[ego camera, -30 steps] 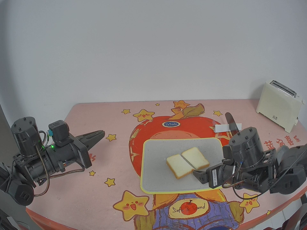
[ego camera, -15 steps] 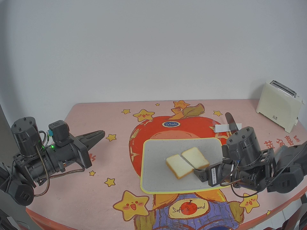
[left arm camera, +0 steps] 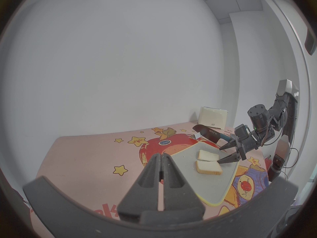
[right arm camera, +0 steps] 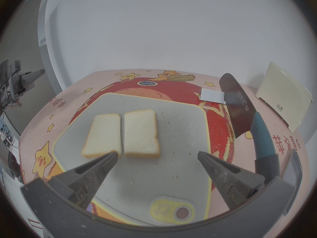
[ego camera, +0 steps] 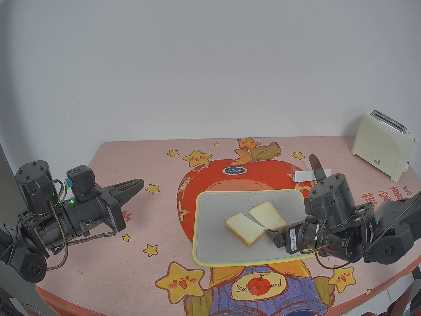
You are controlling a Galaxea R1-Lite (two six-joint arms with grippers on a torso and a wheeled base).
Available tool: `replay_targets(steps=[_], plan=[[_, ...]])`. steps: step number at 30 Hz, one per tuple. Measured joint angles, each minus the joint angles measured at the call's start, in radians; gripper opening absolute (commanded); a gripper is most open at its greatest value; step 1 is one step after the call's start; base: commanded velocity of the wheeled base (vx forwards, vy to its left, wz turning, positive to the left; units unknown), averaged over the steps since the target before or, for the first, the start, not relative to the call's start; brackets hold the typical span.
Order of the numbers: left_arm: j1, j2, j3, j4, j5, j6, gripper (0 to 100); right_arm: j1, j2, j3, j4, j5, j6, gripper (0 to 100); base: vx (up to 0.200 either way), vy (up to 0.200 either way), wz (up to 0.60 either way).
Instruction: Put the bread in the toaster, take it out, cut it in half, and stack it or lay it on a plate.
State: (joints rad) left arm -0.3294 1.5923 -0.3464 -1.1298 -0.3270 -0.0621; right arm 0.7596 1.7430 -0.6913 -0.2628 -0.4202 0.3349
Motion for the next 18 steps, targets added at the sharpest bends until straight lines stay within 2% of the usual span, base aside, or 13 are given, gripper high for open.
replay_targets(steps=[18], plan=[[-0.001,0.0,0.002,0.0,0.0,0.0,0,-0.004,0.019,-0.025,-0.001,0.001,0.002,100,0.0,0.0,0.0]])
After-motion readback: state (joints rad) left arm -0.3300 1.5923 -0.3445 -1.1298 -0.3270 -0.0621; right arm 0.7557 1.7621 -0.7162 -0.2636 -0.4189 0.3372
